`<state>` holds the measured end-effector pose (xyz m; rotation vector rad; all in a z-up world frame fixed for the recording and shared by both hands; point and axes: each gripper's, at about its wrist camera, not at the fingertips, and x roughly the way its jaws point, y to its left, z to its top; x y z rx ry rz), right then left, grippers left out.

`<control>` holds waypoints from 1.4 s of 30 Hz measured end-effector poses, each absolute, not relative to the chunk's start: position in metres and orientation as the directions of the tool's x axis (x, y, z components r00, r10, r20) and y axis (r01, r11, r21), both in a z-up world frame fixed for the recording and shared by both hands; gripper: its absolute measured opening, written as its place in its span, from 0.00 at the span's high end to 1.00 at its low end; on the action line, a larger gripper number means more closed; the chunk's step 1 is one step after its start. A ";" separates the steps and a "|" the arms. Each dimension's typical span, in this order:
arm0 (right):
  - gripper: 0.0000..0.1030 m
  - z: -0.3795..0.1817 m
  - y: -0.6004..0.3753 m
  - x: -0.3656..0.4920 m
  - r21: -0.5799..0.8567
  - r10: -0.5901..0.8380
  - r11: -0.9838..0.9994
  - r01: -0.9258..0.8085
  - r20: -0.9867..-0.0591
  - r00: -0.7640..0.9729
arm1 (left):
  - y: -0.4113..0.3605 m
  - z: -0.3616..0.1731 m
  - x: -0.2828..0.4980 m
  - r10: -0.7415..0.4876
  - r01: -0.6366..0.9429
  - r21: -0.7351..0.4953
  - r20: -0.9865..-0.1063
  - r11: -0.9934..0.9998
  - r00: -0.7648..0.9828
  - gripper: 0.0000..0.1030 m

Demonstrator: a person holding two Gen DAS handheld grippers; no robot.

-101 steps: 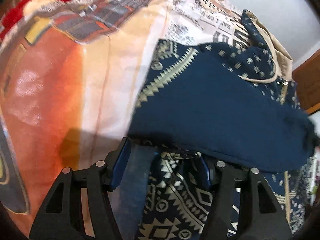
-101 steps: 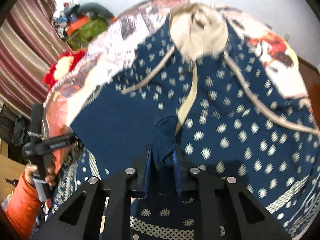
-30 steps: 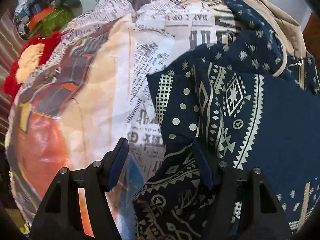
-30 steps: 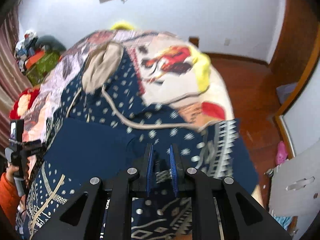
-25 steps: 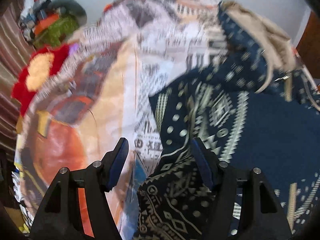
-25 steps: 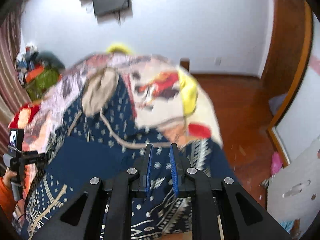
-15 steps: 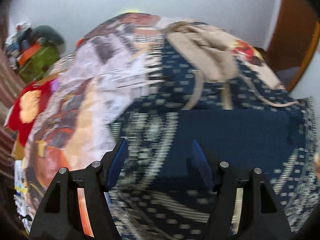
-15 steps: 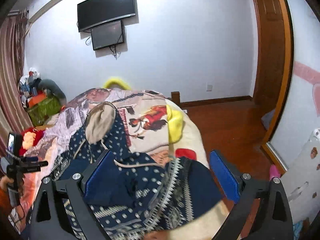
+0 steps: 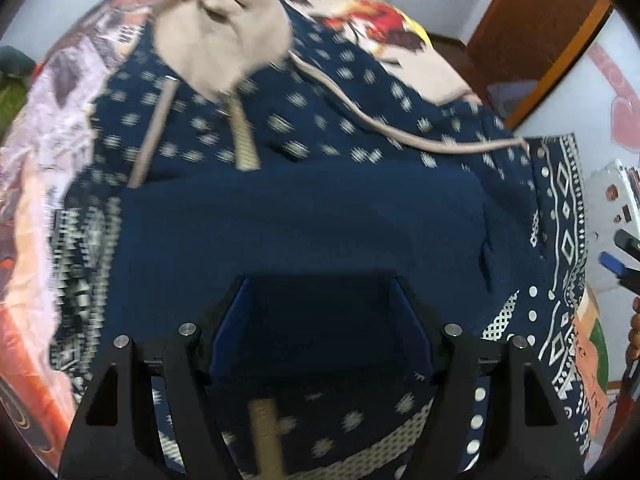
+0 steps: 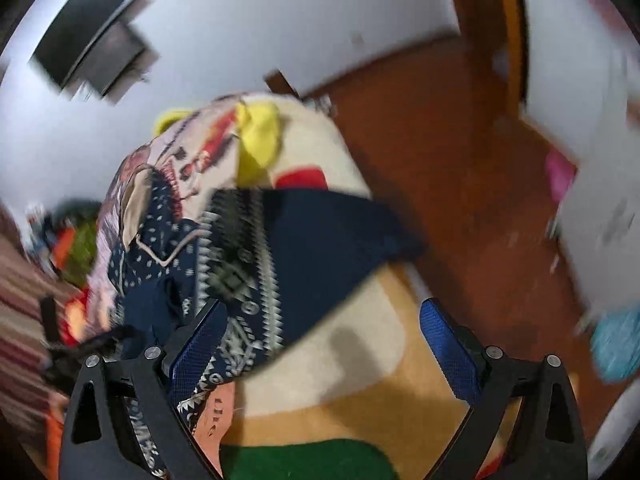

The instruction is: Fold large clothes

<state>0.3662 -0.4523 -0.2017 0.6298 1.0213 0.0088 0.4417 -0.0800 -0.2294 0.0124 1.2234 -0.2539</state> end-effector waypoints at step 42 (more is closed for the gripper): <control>0.95 -0.034 -0.343 0.400 0.537 0.429 0.831 -0.144 -0.455 0.781 | -0.020 -0.118 0.402 -0.118 0.105 -0.066 -0.754 0.992 0.646 0.14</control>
